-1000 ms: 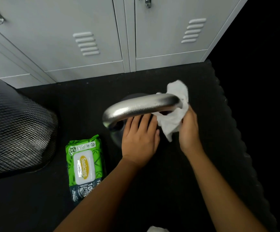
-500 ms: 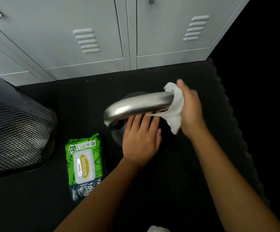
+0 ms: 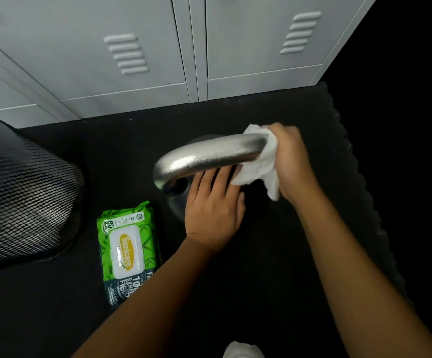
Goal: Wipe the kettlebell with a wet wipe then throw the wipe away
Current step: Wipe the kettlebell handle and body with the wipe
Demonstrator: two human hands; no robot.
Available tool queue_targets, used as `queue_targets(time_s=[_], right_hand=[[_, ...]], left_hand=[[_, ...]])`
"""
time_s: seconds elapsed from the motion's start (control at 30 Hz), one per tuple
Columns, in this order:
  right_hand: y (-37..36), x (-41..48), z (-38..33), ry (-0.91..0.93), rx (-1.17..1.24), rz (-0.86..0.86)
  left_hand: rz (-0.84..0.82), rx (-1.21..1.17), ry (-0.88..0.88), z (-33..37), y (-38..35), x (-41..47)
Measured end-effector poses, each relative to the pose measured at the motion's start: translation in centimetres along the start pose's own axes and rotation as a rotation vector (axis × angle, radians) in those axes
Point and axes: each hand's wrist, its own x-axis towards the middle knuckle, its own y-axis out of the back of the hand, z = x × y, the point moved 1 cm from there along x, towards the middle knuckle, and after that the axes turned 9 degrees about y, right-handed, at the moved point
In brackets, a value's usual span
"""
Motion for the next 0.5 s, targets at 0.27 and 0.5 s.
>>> queue_targets(time_s=[0.27,0.5], right_hand=[[-0.2,-1.5,2.4,0.206,0.134,0.102],[0.4,0.4,-2.5,0.195,-0.337,-0.328]], left_hand=[[-0.018,0.012,0.0,0.2,0.3,0.2],[-0.003,0.013,-0.022,0.1,0.1,0.0]])
